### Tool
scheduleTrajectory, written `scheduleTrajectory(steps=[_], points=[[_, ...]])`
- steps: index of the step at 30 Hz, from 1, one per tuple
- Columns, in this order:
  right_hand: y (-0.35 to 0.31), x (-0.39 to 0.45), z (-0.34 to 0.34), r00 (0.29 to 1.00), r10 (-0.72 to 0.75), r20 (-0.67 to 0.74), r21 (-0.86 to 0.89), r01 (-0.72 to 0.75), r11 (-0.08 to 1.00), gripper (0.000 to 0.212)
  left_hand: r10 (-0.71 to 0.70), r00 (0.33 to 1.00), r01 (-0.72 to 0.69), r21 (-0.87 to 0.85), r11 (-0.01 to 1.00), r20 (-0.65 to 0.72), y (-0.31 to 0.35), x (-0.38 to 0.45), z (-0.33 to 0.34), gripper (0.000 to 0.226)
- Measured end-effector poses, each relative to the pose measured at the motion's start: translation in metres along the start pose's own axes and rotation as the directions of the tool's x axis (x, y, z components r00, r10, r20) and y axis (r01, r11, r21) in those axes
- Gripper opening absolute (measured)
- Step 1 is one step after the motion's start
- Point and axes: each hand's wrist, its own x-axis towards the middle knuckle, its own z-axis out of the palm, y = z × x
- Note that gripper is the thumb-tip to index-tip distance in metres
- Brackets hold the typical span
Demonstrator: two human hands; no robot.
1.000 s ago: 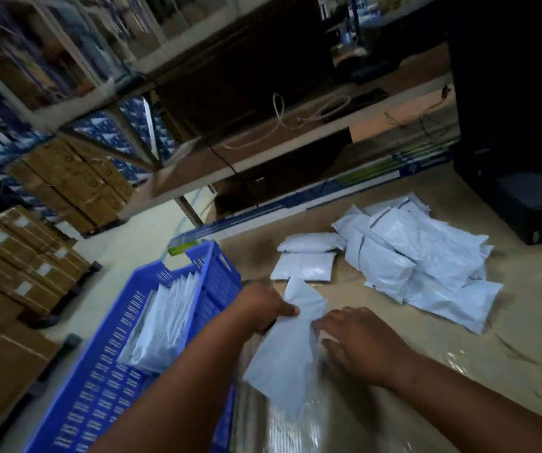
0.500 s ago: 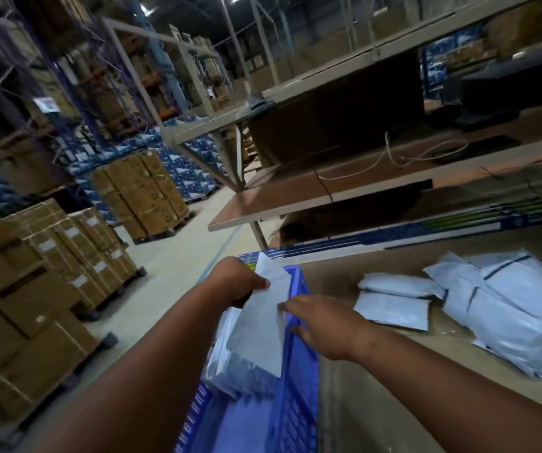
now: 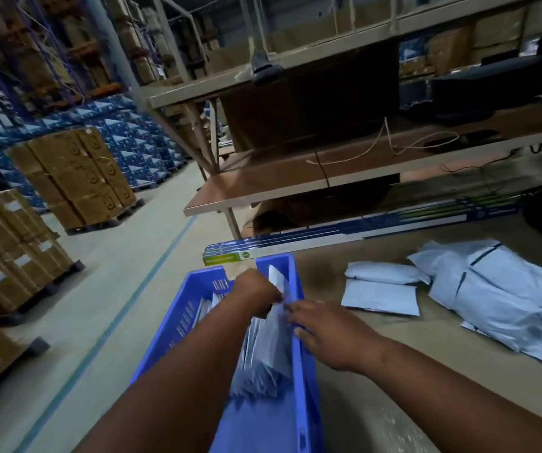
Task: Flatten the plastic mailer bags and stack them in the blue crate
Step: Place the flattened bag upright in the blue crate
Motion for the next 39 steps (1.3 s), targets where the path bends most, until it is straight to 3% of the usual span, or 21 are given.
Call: scheduleTrajectory(steps=[4, 7, 11, 15, 23, 31, 36, 39], points=[[-0.004, -0.008, 0.006, 0.999, 0.023, -0.025, 0.054, -0.022, 0.998, 0.036, 0.134, 0.991, -0.134, 0.248, 0.960, 0.017, -0.005, 0.016, 0.024, 0.034], [-0.009, -0.012, 0.009, 0.997, 0.067, -0.023, 0.067, -0.065, 0.996, 0.036, 0.136, 0.990, -0.122, 0.303, 0.945, -0.025, -0.021, 0.027, 0.037, 0.033], [-0.015, -0.017, 0.009, 0.995, 0.097, -0.023, 0.066, -0.095, 0.993, 0.036, 0.096, 0.991, -0.065, 0.283, 0.957, -0.097, -0.044, 0.033, 0.049, 0.038], [-0.017, -0.018, 0.013, 0.994, 0.108, -0.026, 0.065, -0.106, 0.992, 0.036, 0.094, 0.993, -0.067, 0.307, 0.949, -0.073, -0.047, 0.031, 0.062, 0.045], [-0.016, -0.018, 0.011, 0.994, 0.106, 0.006, 0.070, -0.107, 0.992, 0.039, 0.055, 0.995, -0.027, 0.312, 0.950, -0.083, -0.046, 0.035, 0.061, 0.034], [0.004, -0.022, -0.004, 0.994, 0.104, 0.042, 0.091, -0.107, 0.990, 0.050, 0.225, 0.955, -0.170, 0.260, 0.951, -0.196, -0.011, 0.017, 0.032, 0.020], [0.053, -0.053, -0.009, 0.981, 0.182, 0.061, 0.031, -0.184, 0.982, 0.051, 0.360, 0.915, -0.274, 0.376, 0.885, -0.180, 0.037, 0.001, 0.025, 0.023], [0.096, -0.082, -0.005, 0.961, 0.254, 0.108, -0.077, -0.247, 0.966, 0.055, 0.510, 0.856, -0.353, 0.629, 0.693, -0.081, 0.067, -0.010, 0.041, 0.029]])
